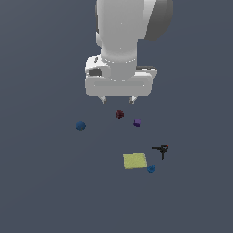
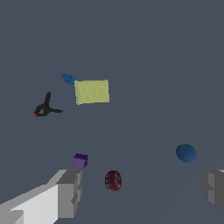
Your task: Pick up a designated object from a clutter of objects.
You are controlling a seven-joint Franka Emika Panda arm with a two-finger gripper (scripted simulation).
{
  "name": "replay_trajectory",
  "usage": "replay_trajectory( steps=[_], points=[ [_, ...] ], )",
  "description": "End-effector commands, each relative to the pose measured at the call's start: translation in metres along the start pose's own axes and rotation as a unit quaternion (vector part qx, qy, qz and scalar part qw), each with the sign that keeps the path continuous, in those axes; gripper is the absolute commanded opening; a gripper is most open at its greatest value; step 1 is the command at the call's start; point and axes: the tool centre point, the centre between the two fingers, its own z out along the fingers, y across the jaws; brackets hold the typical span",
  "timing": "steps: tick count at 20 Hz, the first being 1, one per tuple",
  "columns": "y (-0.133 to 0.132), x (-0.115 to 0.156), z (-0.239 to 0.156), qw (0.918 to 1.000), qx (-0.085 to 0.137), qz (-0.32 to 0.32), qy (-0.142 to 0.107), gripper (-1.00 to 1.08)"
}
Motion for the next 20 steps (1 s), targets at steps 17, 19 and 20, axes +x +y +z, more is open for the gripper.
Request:
replay_trajectory(
  steps=[17, 19, 20],
  points=[
    [0.08, -0.003, 0.086, 1.0, 0.005, 0.0, 0.003, 1.0],
    [0.099, -0.008, 0.105, 1.0, 0.006, 0.001, 0.003, 1.0],
    [0.108, -0.011, 0.115, 1.0, 0.006, 0.001, 0.004, 1.0]
  ],
)
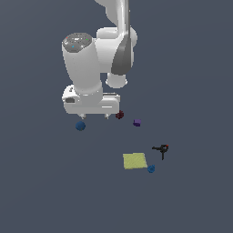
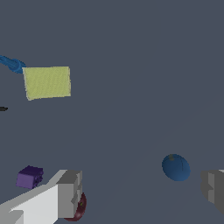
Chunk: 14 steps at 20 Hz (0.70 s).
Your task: Pick up a designated object from a clutter of objects.
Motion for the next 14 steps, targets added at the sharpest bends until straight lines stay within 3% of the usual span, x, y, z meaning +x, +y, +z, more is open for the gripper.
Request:
replay_trajectory(
  steps=[1, 7, 14],
  points=[
    [0.024, -0.008, 0.024, 1.0, 0.0, 0.001, 0.001, 1.0],
    [0.074, -0.035, 0.078, 1.0, 0.0, 0.002, 0.003, 1.0],
    [0.109, -0.064, 0.118, 1.0, -0.001, 0.003, 0.004, 1.0]
  ],
)
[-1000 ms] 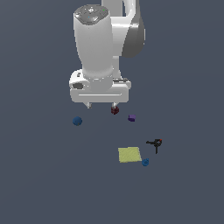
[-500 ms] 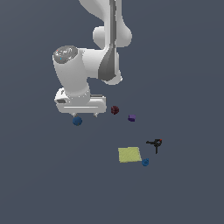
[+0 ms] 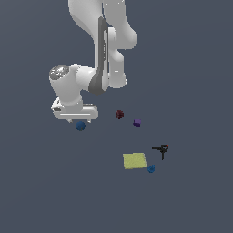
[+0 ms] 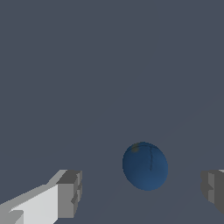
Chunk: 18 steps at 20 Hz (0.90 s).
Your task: Pick up a designated object from a clutter of objects.
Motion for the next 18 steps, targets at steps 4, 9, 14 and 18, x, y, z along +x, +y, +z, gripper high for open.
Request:
replay_trajectory(
  steps=[4, 9, 14, 18],
  points=[
    [0.017, -0.016, 0.019, 1.0, -0.001, 0.0, 0.001, 1.0],
    [0.021, -0.021, 0.024, 1.0, -0.002, 0.0, 0.001, 1.0],
    [0.02, -0.021, 0.028, 1.0, -0.002, 0.001, 0.001, 1.0],
    [0.021, -0.021, 0.042, 1.0, -0.002, 0.001, 0.001, 1.0]
  ],
)
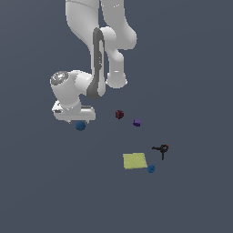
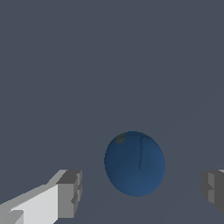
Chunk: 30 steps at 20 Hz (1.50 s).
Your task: Pick up a designated object from a clutter of objects.
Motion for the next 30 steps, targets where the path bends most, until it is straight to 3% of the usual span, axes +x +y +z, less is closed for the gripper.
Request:
replay_trajectory(
  steps=[1, 11, 12, 30],
  points=[
    [0.0, -0.001, 0.011, 1.0, 0.0, 0.0, 0.0, 1.0],
    [0.0, -0.001, 0.038, 1.0, 0.0, 0.0, 0.0, 1.0],
    [0.0, -0.001, 0.038, 1.0, 0.0, 0.0, 0.0, -1.0],
    [-0.001, -0.001, 0.022, 1.0, 0.0, 0.0, 0.0, -1.0]
  ],
)
